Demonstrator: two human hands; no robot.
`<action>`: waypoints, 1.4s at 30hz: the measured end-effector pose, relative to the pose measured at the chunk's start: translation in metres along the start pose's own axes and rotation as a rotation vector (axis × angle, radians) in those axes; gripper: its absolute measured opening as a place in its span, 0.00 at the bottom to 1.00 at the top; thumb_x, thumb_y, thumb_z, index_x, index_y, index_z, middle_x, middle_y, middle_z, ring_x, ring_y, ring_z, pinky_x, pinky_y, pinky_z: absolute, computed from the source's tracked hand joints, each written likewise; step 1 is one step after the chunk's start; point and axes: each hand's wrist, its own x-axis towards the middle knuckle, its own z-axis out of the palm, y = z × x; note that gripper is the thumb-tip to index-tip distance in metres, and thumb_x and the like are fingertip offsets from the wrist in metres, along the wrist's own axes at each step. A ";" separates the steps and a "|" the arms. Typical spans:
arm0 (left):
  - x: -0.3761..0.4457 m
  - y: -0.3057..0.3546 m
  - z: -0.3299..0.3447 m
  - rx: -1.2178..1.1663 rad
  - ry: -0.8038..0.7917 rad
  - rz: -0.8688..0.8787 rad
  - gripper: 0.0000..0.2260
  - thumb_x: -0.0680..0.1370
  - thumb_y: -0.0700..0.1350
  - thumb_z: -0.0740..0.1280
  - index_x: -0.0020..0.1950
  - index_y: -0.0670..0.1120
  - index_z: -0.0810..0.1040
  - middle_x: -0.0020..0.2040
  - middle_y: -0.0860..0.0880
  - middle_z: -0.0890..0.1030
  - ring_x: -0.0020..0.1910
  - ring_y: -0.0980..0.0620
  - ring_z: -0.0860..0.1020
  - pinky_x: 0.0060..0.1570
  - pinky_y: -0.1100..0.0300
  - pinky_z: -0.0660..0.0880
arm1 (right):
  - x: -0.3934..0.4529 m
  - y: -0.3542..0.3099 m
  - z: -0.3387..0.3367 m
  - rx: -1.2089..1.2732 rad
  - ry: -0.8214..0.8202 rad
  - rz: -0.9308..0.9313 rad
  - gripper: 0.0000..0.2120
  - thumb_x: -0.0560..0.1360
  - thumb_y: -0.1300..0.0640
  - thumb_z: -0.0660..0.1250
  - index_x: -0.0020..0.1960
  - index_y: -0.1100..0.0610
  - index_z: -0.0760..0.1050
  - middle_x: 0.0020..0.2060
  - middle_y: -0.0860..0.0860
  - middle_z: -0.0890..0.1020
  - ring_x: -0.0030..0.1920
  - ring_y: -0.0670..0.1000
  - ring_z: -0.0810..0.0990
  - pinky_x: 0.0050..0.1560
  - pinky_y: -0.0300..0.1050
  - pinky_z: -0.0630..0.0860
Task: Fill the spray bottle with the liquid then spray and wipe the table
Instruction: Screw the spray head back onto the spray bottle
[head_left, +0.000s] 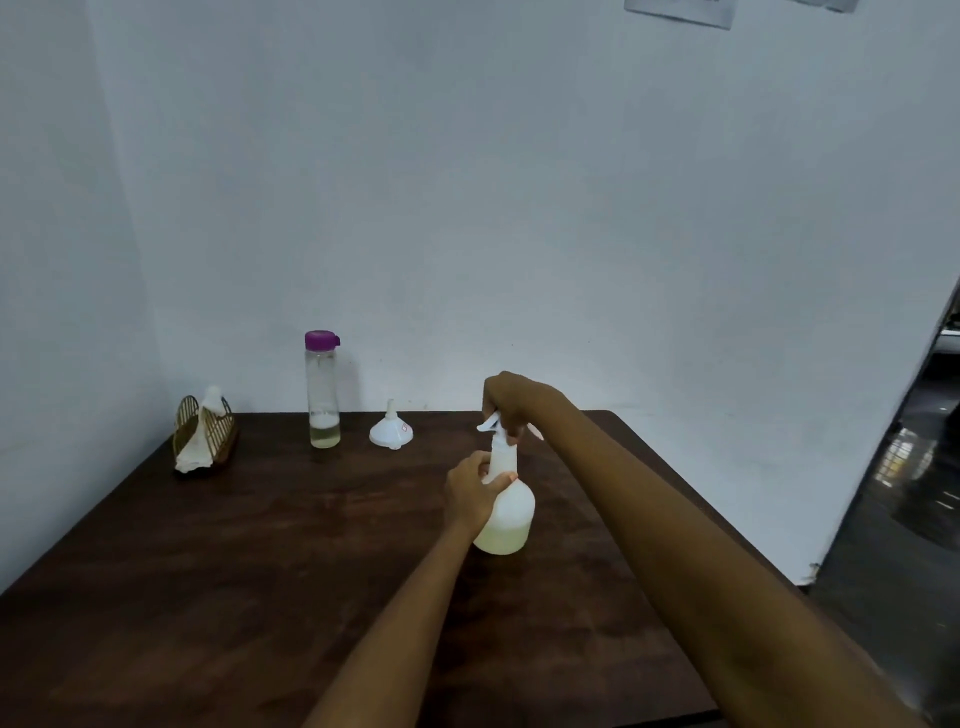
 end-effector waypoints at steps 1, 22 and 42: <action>0.000 0.000 0.000 -0.005 0.005 0.004 0.17 0.75 0.47 0.70 0.59 0.40 0.77 0.57 0.43 0.81 0.55 0.47 0.78 0.49 0.64 0.71 | 0.000 -0.004 -0.002 -0.017 -0.001 0.019 0.10 0.69 0.68 0.70 0.32 0.63 0.73 0.28 0.53 0.72 0.32 0.51 0.73 0.32 0.37 0.68; -0.004 -0.004 0.000 -0.021 0.041 0.042 0.14 0.74 0.46 0.71 0.57 0.40 0.79 0.53 0.45 0.82 0.51 0.51 0.78 0.47 0.64 0.70 | 0.000 -0.011 0.003 0.379 -0.133 0.279 0.19 0.78 0.56 0.57 0.67 0.62 0.64 0.59 0.59 0.74 0.56 0.57 0.76 0.54 0.48 0.71; -0.007 0.002 0.000 -0.063 0.034 -0.051 0.15 0.73 0.48 0.72 0.56 0.41 0.78 0.51 0.44 0.81 0.55 0.45 0.79 0.45 0.63 0.73 | -0.032 0.034 0.087 2.109 0.215 -0.126 0.21 0.75 0.68 0.48 0.60 0.63 0.74 0.55 0.57 0.79 0.57 0.54 0.77 0.57 0.44 0.74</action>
